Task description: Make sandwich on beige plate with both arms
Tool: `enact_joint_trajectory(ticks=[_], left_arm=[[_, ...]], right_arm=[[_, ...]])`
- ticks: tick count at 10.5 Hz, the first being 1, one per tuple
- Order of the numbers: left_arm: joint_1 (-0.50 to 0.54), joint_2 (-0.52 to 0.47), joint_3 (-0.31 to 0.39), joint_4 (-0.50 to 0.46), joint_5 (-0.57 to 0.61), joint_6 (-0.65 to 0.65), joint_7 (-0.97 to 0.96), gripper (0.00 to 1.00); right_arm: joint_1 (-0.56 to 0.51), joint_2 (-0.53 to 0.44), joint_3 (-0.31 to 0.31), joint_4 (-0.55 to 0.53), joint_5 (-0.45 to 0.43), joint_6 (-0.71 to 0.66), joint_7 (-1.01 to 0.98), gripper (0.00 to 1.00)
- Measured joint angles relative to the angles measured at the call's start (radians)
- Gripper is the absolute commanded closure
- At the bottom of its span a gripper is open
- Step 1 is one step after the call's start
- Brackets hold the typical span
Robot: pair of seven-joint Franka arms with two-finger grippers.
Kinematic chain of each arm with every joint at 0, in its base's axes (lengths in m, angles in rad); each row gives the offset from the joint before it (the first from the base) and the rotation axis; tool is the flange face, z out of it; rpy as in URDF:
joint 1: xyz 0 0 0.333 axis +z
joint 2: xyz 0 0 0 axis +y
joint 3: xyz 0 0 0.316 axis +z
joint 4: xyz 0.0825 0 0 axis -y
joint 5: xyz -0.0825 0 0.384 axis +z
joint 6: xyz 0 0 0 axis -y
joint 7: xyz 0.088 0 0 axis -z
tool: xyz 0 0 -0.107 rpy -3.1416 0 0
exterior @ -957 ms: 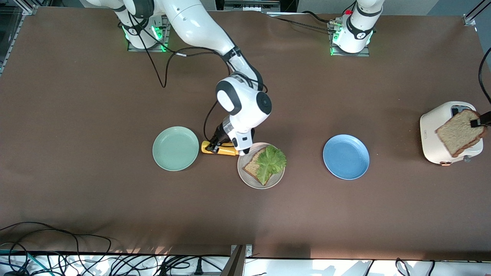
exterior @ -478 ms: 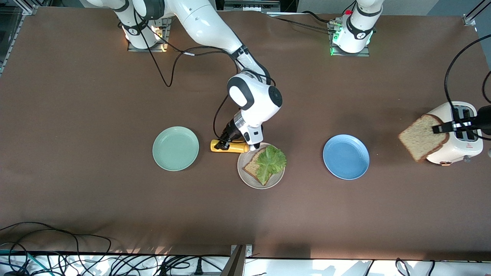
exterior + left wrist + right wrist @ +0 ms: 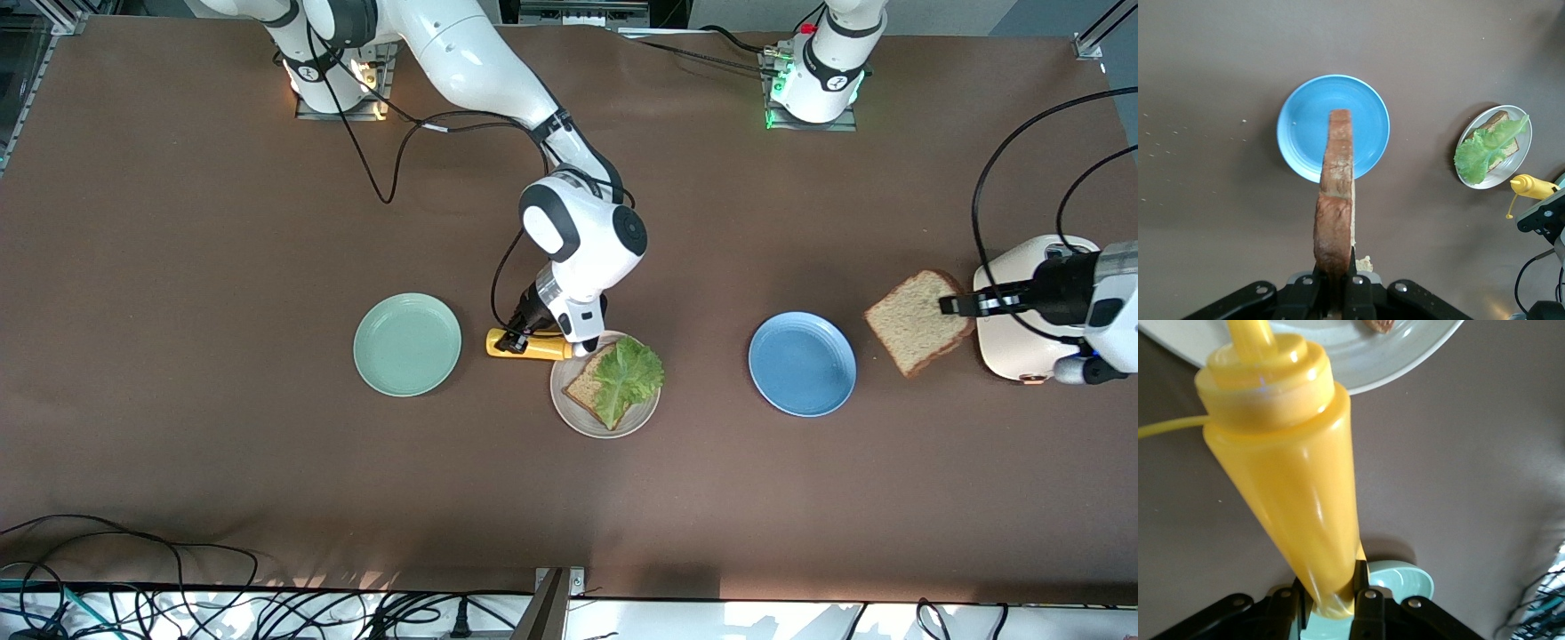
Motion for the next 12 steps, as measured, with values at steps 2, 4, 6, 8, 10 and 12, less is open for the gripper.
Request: enact_joint_trajectory(ticks=[2, 4, 6, 8, 10, 12], left_arm=[[-0.041, 0.018, -0.001, 0.000, -0.004, 0.030, -0.059, 1.00], [-0.080, 0.027, -0.001, 0.000, -0.041, 0.072, -0.126, 1.00], [-0.131, 0.037, -0.002, 0.000, -0.060, 0.154, -0.224, 1.00], [-0.210, 0.069, -0.002, -0.001, -0.060, 0.288, -0.350, 1.00], [-0.292, 0.114, -0.002, -0.003, -0.084, 0.423, -0.454, 1.00], [-0.367, 0.167, -0.001, -0.004, -0.111, 0.584, -0.531, 1.00]], right_arm=[[-0.059, -0.047, 0.000, -0.016, 0.105, -0.002, -0.016, 1.00], [-0.118, -0.141, 0.005, -0.099, 0.224, -0.002, -0.073, 1.00], [-0.222, -0.280, 0.079, -0.219, 0.269, -0.002, -0.191, 1.00], [-0.404, -0.429, 0.216, -0.333, 0.270, -0.005, -0.361, 1.00], [-0.543, -0.529, 0.269, -0.421, 0.288, -0.021, -0.559, 1.00], [-0.725, -0.575, 0.367, -0.482, 0.314, -0.064, -0.786, 1.00]])
